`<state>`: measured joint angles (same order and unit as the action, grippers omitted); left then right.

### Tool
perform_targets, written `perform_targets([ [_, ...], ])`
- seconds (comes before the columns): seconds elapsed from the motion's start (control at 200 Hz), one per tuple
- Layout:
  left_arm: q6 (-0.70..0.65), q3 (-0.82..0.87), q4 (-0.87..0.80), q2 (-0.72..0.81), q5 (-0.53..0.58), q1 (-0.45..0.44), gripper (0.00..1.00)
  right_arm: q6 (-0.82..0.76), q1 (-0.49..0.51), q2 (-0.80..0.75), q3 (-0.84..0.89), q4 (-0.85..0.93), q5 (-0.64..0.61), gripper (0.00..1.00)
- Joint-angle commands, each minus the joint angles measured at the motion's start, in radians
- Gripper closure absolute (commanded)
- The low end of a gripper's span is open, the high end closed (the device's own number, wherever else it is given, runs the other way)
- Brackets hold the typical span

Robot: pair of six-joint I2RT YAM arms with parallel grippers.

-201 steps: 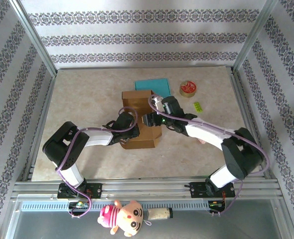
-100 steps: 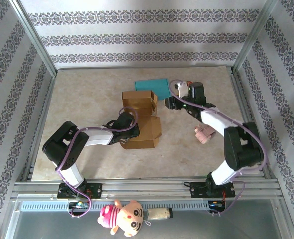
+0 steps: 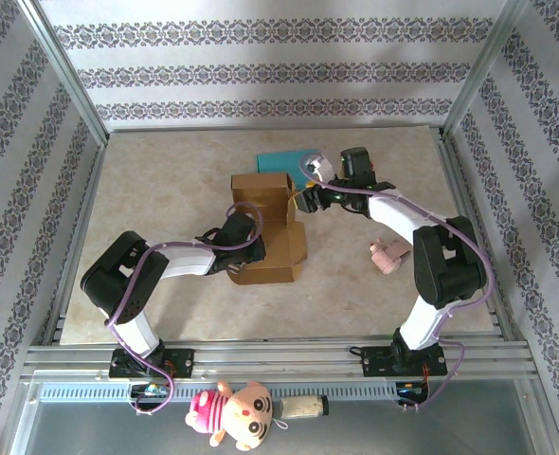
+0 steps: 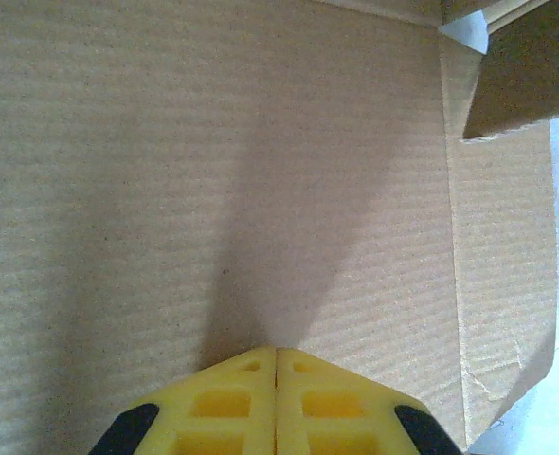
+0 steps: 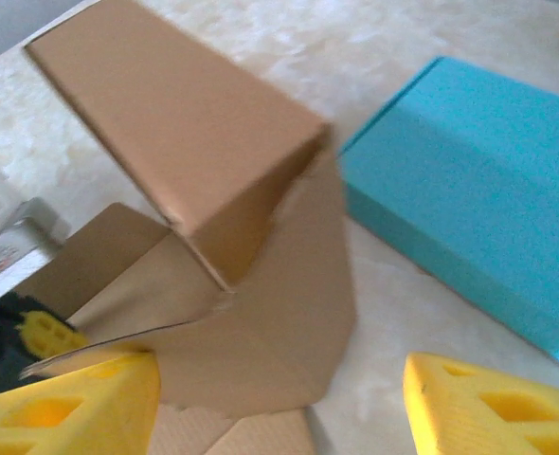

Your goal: Fold the paper box

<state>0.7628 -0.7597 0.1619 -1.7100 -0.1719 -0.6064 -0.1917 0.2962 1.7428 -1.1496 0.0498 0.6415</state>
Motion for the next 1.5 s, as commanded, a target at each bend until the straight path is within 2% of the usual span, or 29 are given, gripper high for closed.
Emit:
perform_targets([
  [0.0, -0.022, -0.024, -0.052, 0.035, 0.025, 0.005, 0.94, -0.025, 0.019, 0.033, -0.036, 0.065, 0.029, 0.31],
  [0.255, -0.023, -0.026, -0.064, 0.051, 0.033, 0.005, 0.94, 0.071, 0.071, 0.088, -0.067, 0.053, -0.057, 0.31],
  [0.425, -0.032, -0.027, -0.067, 0.058, 0.033, 0.006, 0.93, 0.118, 0.124, 0.13, -0.101, 0.024, -0.282, 0.32],
  [0.575, -0.042, -0.036, -0.085, 0.059, 0.028, 0.004, 0.93, 0.121, 0.168, 0.16, -0.135, 0.021, -0.414, 0.32],
  [0.69, -0.042, -0.026, -0.076, 0.071, 0.032, 0.005, 0.93, 0.109, 0.193, 0.181, -0.158, 0.01, -0.49, 0.36],
  [0.769, -0.051, -0.025, -0.077, 0.081, 0.025, 0.005, 0.93, 0.111, 0.198, 0.195, -0.175, 0.01, -0.496, 0.37],
  [0.804, -0.052, -0.027, -0.082, 0.096, 0.024, 0.005, 0.89, 0.114, 0.199, 0.193, -0.174, 0.009, -0.496, 0.38],
  [0.919, -0.04, -0.003, -0.102, 0.242, 0.071, 0.005, 0.68, 0.102, 0.195, 0.178, -0.159, -0.002, -0.482, 0.38],
  [1.054, -0.016, -0.042, -0.252, 0.472, 0.214, 0.027, 0.6, 0.082, 0.185, 0.168, -0.162, -0.001, -0.456, 0.37],
  [1.119, -0.012, -0.104, -0.365, 0.527, 0.271, 0.07, 0.57, 0.084, 0.175, 0.171, -0.168, 0.0, -0.436, 0.37],
  [1.174, -0.01, -0.162, -0.447, 0.531, 0.253, 0.147, 0.54, 0.085, 0.168, 0.172, -0.171, 0.004, -0.415, 0.37],
  [1.244, 0.002, -0.214, -0.5, 0.497, 0.176, 0.268, 0.51, 0.079, 0.16, 0.173, -0.174, 0.004, -0.394, 0.37],
  [1.329, 0.003, -0.246, -0.466, 0.445, 0.082, 0.387, 0.46, 0.077, 0.148, 0.173, -0.18, 0.006, -0.37, 0.37],
  [1.419, -0.008, -0.3, -0.434, 0.352, -0.018, 0.465, 0.39, 0.075, 0.141, 0.172, -0.186, 0.008, -0.352, 0.37],
  [1.494, -0.017, -0.349, -0.37, 0.264, -0.146, 0.498, 0.31, 0.07, 0.138, 0.175, -0.193, 0.008, -0.33, 0.37],
])
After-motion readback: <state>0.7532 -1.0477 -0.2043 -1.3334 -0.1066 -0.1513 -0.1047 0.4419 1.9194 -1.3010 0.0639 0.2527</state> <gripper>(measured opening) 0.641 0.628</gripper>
